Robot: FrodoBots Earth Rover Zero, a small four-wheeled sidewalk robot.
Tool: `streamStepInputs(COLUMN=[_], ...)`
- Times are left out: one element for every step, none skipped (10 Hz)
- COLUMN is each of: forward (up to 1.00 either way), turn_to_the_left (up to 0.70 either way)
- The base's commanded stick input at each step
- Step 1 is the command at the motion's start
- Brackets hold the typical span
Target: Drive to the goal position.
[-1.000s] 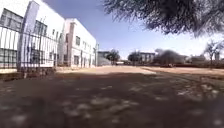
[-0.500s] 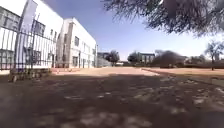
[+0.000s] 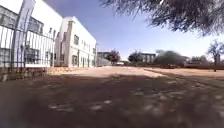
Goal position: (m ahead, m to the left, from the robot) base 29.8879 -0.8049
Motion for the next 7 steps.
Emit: streamStepInputs(forward=[1.00, 1.00, 1.00, 1.00, 1.00, 1.00, 1.00], turn_to_the_left=[0.00, 0.00, 0.00, 0.00, 0.00, 0.00, 0.00])
